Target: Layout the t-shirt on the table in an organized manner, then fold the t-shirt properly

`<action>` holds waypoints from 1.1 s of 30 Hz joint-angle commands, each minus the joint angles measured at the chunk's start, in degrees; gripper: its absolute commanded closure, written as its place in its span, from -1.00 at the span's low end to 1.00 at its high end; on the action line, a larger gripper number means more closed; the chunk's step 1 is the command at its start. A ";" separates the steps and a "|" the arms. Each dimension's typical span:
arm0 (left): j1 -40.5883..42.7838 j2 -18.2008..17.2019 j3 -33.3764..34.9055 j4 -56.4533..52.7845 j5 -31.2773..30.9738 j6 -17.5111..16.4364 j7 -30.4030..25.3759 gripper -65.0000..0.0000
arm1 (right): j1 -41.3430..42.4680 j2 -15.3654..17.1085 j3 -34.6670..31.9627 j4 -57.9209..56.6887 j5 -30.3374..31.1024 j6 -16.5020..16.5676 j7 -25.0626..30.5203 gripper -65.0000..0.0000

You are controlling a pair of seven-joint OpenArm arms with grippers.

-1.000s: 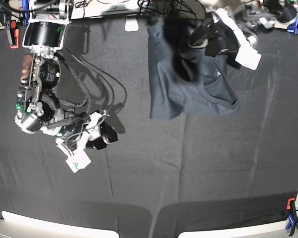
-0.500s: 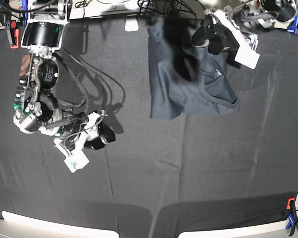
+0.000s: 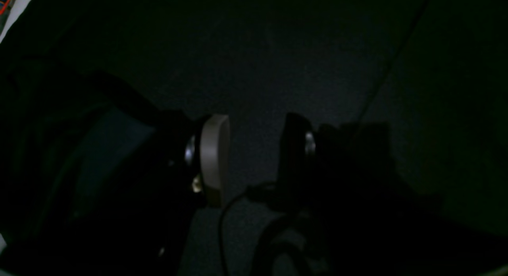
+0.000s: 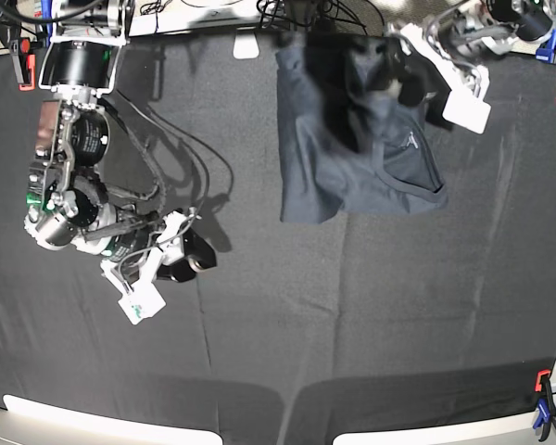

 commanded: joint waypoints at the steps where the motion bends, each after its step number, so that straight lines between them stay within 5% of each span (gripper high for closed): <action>1: 0.15 -0.17 -0.09 1.11 -0.94 -0.44 -0.85 1.00 | 1.25 0.48 0.24 1.07 1.40 0.76 2.01 0.29; 8: 0.15 -0.48 -0.94 1.11 1.40 -3.76 -0.94 1.00 | 1.25 0.48 0.24 1.07 1.38 0.76 1.97 0.29; 19: 3.78 -0.48 -17.57 1.09 7.17 -3.72 3.10 1.00 | 1.27 0.48 0.24 1.07 1.20 0.76 1.97 0.29; 27: 6.49 -0.50 -18.01 1.09 8.52 -3.69 4.68 1.00 | 1.27 0.48 0.24 1.07 1.20 0.76 1.90 0.29; 28: 6.40 -0.68 -18.01 1.09 8.46 -3.72 4.44 0.95 | 1.25 0.48 0.24 1.07 1.20 0.76 1.90 0.29; 31: 6.16 -2.19 -18.01 1.09 8.48 -3.69 4.07 0.38 | 1.27 0.46 0.24 1.07 1.27 0.76 1.90 0.29; 33: 6.16 -4.02 -18.03 1.11 8.50 -3.43 4.00 0.26 | 1.36 0.46 0.24 1.07 2.12 0.76 2.01 0.29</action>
